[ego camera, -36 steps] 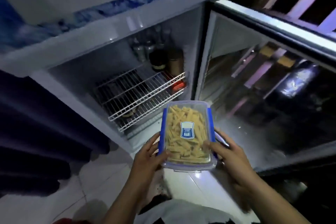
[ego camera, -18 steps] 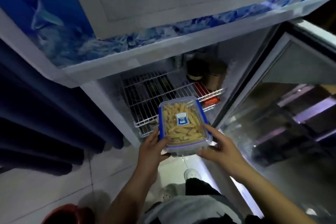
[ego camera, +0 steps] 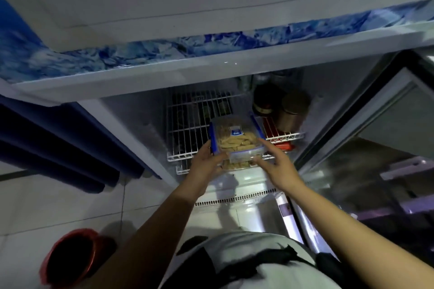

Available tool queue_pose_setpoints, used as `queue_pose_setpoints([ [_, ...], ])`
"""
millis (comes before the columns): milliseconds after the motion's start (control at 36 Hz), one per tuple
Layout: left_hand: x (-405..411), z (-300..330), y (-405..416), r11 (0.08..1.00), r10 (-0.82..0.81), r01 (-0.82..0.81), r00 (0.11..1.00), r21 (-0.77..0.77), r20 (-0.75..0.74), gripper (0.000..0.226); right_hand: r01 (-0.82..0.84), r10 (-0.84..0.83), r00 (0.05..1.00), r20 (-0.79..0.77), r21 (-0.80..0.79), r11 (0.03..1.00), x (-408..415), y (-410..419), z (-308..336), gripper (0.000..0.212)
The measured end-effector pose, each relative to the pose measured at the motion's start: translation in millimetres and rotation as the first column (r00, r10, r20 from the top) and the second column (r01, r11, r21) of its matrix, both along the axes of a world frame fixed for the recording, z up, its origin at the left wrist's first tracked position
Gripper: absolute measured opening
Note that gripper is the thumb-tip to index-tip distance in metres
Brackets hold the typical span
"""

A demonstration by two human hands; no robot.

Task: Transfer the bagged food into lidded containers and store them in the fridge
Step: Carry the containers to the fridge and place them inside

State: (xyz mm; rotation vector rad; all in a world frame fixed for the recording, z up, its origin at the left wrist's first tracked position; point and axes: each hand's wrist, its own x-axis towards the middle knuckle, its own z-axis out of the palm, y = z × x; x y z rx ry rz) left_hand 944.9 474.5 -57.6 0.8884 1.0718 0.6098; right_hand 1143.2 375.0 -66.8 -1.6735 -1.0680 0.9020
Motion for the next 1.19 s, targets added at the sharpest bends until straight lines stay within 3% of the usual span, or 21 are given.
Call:
queue_pose_setpoints([
  [222, 29, -13, 13, 0.975, 0.087, -0.041, 0.974, 0.217, -0.207, 0.043, -0.131, 0.157, 0.974, 0.164, -0.162, 0.978, 18, 23, -10, 0.068],
  [333, 45, -19, 24, 0.952, 0.058, 0.045, 0.944, 0.302, -0.325, 0.040, -0.132, 0.231, 0.920, 0.317, -0.305, 0.943, 33, 32, -14, 0.082],
  [500, 71, -16, 39, 0.902, 0.107, 0.137, 0.847, 0.409, -0.520, 0.053, -0.088, 0.309, 0.848, 0.432, -0.459, 0.884, 44, 57, -10, 0.076],
  [556, 75, -17, 40, 0.863, 0.102, 0.248, 0.766, 0.439, -0.634, 0.051, -0.089, 0.341, 0.828, 0.445, -0.496, 0.864, 45, 65, -8, 0.074],
  [639, 74, -23, 35, 0.794, 0.070, 0.447, 0.606, 0.412, -0.793, 0.038, -0.099, 0.411, 0.798, 0.441, -0.577, 0.811, 43, 69, -9, 0.077],
  [694, 68, -30, 28, 0.742, 0.041, 0.538, 0.559, 0.400, -0.828, 0.040, -0.102, 0.438, 0.788, 0.432, -0.610, 0.786, 41, 66, -13, 0.083],
  [833, 53, -47, 15, 0.681, 0.013, 0.669, 0.397, 0.299, -0.918, 0.084, -0.080, 0.434, 0.786, 0.441, -0.624, 0.778, 37, 57, -24, 0.092],
  [944, 50, -53, 4, 0.699, -0.004, 0.668, 0.362, 0.256, -0.932, 0.102, -0.060, 0.427, 0.781, 0.455, -0.626, 0.777, 32, 53, -29, 0.098],
  [1194, 51, -53, -1, 0.686, -0.062, 0.709, 0.279, 0.162, -0.958, 0.106, -0.056, 0.464, 0.735, 0.494, -0.638, 0.768, 29, 42, -33, 0.102],
])
